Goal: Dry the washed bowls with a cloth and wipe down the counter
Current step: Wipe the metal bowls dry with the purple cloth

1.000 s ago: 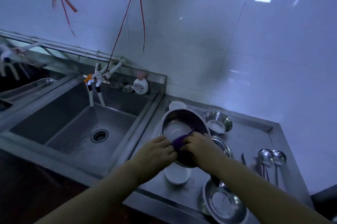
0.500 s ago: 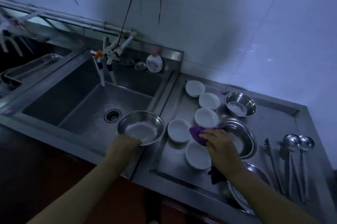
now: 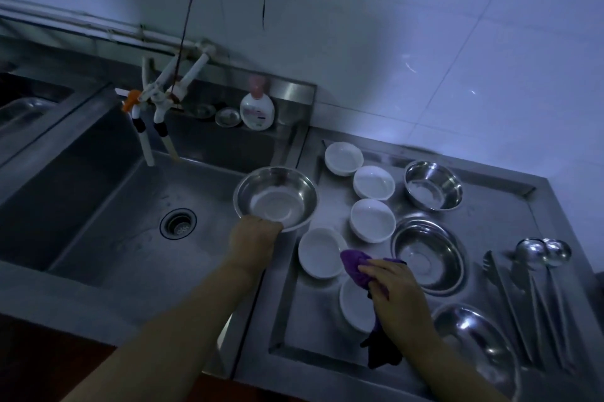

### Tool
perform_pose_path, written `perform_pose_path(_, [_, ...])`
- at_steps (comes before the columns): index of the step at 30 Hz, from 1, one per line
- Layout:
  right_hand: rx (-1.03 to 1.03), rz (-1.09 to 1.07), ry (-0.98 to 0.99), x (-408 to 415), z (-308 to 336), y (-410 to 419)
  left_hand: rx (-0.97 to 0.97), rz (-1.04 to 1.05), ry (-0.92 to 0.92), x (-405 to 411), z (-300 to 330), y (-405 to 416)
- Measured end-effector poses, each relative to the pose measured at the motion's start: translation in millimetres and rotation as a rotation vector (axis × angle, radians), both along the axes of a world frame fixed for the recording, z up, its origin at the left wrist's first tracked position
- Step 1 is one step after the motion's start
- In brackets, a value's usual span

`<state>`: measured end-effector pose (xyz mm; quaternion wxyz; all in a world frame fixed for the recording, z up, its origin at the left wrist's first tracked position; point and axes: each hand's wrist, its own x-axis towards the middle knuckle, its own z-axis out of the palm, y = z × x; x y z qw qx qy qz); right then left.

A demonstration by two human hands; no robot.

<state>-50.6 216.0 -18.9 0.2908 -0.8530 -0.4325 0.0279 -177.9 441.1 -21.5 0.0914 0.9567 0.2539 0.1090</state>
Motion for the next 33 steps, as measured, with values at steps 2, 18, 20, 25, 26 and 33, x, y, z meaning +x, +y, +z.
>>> perform_pose_path(2, [0.017,-0.029,0.010,6,-5,5,0.027,-0.020,0.010,15,-4,12])
perform_pose_path(18, [0.023,-0.207,0.217,28,-19,25,0.116,-0.084,0.101,34,-45,44])
perform_pose_path(20, [0.018,-0.221,0.223,28,-17,24,0.061,-0.067,0.119,33,-43,44])
perform_pose_path(25, [0.020,-0.229,0.247,30,-15,21,0.099,-0.056,0.075,32,-45,46])
perform_pose_path(26, [0.019,-0.233,0.260,30,-14,19,0.116,-0.061,0.068,32,-46,46])
perform_pose_path(33, [0.083,-0.293,0.365,44,-9,-3,0.105,-0.124,-0.024,46,-33,26])
